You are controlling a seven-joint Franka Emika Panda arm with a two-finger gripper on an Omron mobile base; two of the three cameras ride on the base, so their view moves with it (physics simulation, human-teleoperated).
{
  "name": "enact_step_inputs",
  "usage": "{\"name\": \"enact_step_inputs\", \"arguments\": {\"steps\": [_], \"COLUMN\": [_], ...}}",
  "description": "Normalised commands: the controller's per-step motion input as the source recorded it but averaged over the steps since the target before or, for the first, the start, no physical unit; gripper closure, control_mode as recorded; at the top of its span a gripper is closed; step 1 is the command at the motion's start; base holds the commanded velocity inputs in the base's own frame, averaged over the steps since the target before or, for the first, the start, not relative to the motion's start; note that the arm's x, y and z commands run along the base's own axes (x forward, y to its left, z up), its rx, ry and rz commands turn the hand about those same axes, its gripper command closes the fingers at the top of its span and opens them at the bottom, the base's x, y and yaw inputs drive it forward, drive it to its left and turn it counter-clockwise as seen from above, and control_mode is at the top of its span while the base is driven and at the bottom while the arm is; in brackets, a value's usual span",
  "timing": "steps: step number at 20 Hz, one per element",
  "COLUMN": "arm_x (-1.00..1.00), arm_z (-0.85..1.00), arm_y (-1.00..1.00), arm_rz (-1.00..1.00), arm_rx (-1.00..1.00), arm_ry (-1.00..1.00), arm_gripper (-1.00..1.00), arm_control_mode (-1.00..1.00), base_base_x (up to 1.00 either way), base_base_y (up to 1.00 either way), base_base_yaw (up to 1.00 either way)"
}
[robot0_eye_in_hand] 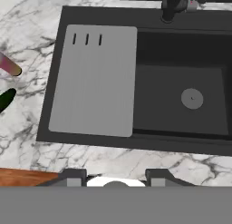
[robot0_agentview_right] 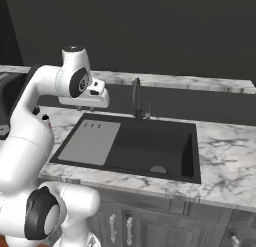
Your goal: Turn on the sink faucet. Then move the cucumber from the counter to the sink. Turn off the sink. Move the vegetable from the sink to the pot next to the stove. Finally move the pot to the rear left burner.
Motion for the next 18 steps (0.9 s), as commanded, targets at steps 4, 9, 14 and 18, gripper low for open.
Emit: {"name": "enact_step_inputs", "arguments": {"steps": [4, 9, 14, 18], "arm_x": [0.00, 0.00, 0.00, 0.00], "arm_z": [0.00, 0.00, 0.00, 0.00], "arm_y": [-0.21, 0.00, 0.00, 0.00], "arm_rz": [0.00, 0.00, 0.00, 0.00], "arm_rx": [0.00, 0.00, 0.00, 0.00], "arm_ry": [0.00, 0.00, 0.00, 0.00], "arm_gripper": [-1.00, -1.00, -1.00, -1.00], "arm_control_mode": [-1.00, 1.00, 1.00, 1.00], "base_base_x": [0.00, 0.00, 0.04, 0.25], "base_base_y": [0.00, -0.64, -0.65, -0.33], "base_base_yaw": [0.00, 0.00, 0.00, 0.00]}}
